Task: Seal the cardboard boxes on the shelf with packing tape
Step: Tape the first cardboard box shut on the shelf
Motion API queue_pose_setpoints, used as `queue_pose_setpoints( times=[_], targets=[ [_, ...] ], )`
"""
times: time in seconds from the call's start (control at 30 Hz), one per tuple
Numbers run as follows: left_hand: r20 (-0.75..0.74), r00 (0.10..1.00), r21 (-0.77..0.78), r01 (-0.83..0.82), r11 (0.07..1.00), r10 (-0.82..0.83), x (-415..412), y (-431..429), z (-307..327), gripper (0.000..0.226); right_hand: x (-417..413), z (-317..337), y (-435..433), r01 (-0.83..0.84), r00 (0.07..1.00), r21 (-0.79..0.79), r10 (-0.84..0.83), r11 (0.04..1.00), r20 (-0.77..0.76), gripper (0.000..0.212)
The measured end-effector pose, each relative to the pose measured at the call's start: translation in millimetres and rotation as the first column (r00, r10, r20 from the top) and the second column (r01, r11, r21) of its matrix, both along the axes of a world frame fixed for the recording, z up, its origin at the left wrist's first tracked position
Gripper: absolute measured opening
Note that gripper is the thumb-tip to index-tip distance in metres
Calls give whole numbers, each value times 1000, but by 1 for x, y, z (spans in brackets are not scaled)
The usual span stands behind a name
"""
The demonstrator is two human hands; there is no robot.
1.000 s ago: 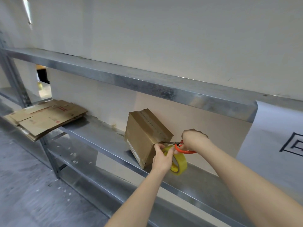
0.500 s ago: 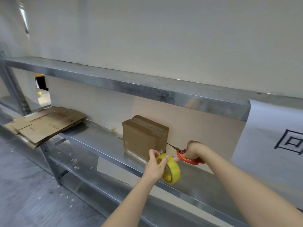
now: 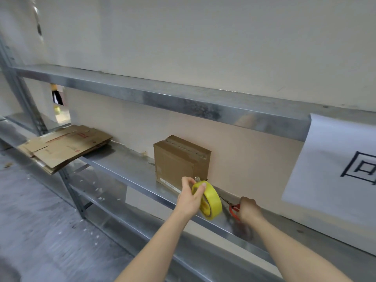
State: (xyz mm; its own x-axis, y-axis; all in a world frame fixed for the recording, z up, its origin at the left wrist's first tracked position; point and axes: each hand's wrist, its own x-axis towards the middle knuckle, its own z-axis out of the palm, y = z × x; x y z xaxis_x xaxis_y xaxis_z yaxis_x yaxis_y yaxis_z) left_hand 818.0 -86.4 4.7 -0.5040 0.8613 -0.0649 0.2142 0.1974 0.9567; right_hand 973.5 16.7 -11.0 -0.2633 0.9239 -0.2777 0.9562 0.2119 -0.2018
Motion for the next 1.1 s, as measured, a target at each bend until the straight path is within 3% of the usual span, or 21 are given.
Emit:
queue_pose_setpoints(
  times=[0.17,0.33,0.5,0.73,0.87,1.1],
  targets=[
    [24,1000,64,4,998,-6,-9,-1,15,29,-16,16,15,1,981,81,15,997,-193,33],
    [25,999,150,24,988,-28,-46,-3,38,27,-61,50,12,31,839,255,113,966,-533,26],
    [-42,999,300,-3,954,17,-94,14,78,21,-98,66,4,103,764,305,121,947,-634,25],
    [-53,996,303,83,949,-70,-151,50,93,20,-148,55,2,233,872,264,-81,936,-483,42],
    [-39,985,279,170,945,-166,-173,65,96,21,-166,55,6,335,832,125,-231,934,-504,40],
    [-64,966,231,259,938,-251,-189,75,84,18,-182,59,10,450,808,34,-391,892,-441,31]
  ],
)
